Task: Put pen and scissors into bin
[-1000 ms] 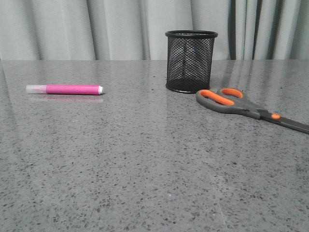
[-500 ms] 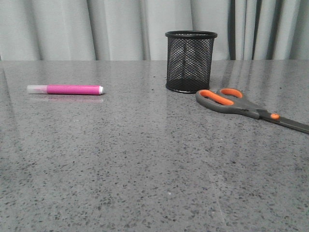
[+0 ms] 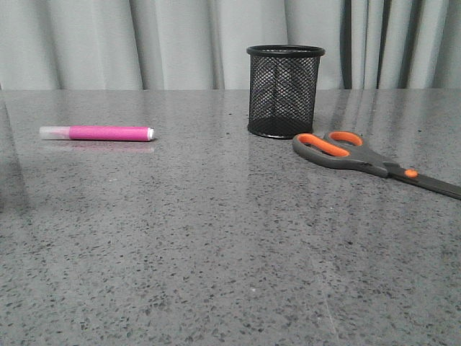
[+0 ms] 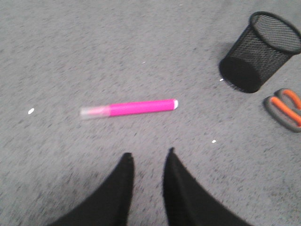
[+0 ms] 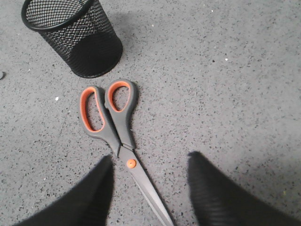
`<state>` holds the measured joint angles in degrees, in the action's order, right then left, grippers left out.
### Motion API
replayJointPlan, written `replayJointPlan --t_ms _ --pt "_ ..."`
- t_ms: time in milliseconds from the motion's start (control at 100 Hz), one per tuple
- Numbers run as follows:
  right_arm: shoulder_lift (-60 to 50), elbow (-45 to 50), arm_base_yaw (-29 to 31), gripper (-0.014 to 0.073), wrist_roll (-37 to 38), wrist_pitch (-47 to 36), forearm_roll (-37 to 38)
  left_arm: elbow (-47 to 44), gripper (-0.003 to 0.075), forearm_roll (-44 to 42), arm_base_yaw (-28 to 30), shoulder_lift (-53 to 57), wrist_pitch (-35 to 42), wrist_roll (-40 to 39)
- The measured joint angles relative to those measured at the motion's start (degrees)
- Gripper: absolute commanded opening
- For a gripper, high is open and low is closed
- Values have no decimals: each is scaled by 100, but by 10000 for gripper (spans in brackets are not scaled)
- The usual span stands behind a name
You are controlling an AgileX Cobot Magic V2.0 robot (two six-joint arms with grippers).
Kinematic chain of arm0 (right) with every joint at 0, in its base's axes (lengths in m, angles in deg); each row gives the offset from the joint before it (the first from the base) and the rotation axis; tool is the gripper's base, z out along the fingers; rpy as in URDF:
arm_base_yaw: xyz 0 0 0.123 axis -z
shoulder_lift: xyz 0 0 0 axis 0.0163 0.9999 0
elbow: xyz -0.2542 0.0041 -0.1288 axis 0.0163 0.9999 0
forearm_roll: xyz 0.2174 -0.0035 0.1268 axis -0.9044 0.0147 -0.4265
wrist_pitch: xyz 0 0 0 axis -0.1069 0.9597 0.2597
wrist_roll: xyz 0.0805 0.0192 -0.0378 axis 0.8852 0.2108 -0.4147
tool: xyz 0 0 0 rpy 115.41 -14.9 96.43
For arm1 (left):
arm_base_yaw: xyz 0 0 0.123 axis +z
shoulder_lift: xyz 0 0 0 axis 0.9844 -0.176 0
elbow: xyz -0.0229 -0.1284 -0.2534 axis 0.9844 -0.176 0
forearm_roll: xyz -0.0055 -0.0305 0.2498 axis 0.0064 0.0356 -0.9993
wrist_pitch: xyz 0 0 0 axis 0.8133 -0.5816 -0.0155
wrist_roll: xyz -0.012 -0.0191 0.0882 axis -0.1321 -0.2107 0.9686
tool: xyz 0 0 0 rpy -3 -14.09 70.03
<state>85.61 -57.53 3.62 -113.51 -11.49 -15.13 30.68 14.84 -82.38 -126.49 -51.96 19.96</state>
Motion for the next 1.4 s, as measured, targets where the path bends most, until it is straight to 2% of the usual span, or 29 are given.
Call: replayJointPlan --t_ms 80,310,420,590,800,1020,1310,1400 --pt "3 -12 0 433 -80 15 0 107 382 455 0 -261 0 512" --pt "3 -12 0 434 -241 36 0 708 379 1359 0 -1273 -93 2167" --pt "3 -12 0 433 -280 36 0 1213 379 1409 0 -1999 -520 3089" --pt "3 -12 0 434 -320 39 -3 2101 379 1381 0 -3239 -1549 5100" --pt "3 -12 0 433 -370 39 -3 3179 379 1151 0 -4526 -2306 6650" --pt "3 -12 0 433 -400 39 -3 3907 379 612 -122 -5421 -2511 7081" --pt "12 -12 0 433 -414 39 -3 4060 378 453 -329 -5786 -2320 7106" --pt "12 -12 0 433 -414 39 -3 4073 349 491 -351 -5823 -2306 7106"
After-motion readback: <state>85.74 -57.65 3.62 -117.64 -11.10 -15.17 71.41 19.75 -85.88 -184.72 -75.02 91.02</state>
